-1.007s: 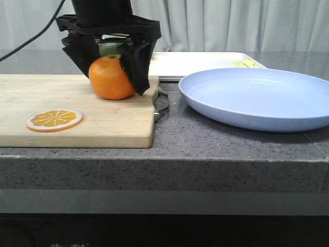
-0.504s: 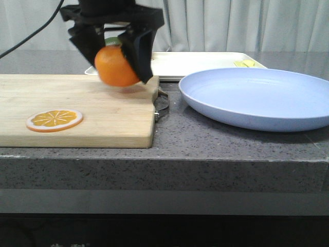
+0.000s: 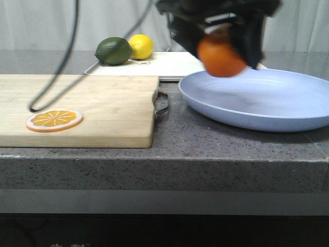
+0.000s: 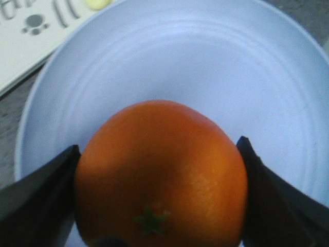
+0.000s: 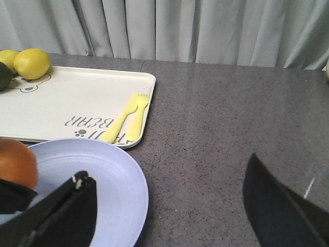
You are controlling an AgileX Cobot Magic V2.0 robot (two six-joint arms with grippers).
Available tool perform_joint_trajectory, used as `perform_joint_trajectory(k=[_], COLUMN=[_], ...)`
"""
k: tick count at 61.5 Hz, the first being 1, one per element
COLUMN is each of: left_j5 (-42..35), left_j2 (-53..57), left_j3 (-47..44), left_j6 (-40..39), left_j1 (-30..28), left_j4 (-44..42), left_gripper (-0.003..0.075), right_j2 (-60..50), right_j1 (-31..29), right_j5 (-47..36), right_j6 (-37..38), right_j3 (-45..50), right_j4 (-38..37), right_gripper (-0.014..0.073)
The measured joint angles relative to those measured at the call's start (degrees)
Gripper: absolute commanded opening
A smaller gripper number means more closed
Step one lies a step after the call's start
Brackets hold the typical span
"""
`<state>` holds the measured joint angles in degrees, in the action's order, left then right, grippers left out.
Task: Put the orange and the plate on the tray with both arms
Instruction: 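Lift the orange with the left gripper and carry it over the blue plate, then open the left gripper to release the orange and withdraw upward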
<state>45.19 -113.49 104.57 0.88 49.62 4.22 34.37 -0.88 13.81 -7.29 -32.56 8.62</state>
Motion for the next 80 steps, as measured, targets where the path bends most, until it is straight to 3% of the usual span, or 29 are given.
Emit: perform_joint_trajectory(k=[6, 25, 45, 51, 55, 71, 80], left_j5=[-3.17, -6.10, -4.94, -1.44, 1.59, 9.12, 14.43], left_j2=[-1.50, -3.40, -3.49, -3.52, -3.52, -3.52, -3.52], left_j3=[0.00, 0.00, 1.55, 4.95, 8.05, 15.16, 15.28], left_j6=[0.00, 0.00, 0.00, 0.00, 0.04, 0.04, 0.04], left_j1=[1.14, 1.63, 1.65, 1.65, 1.65, 1.65, 1.65], left_j4=[-0.01, -0.01, 0.36, 0.36, 0.36, 0.36, 0.36], left_gripper=[0.0295, 0.0615, 0.0616, 0.0566, 0.0477, -0.0015, -0.0017], right_j2=[0.00, 0.00, 0.00, 0.00, 0.00, 0.00, 0.00], right_j1=[0.00, 0.00, 0.00, 0.00, 0.00, 0.00, 0.00], right_j5=[0.00, 0.00, 0.00, 0.00, 0.00, 0.00, 0.00], right_j6=[0.00, 0.00, 0.00, 0.00, 0.00, 0.00, 0.00], right_j3=[0.00, 0.00, 0.00, 0.00, 0.00, 0.00, 0.00], right_j4=[0.00, 0.00, 0.00, 0.00, 0.00, 0.00, 0.00], right_gripper=[0.0592, 0.0592, 0.0592, 0.0592, 0.0592, 0.0592, 0.0592])
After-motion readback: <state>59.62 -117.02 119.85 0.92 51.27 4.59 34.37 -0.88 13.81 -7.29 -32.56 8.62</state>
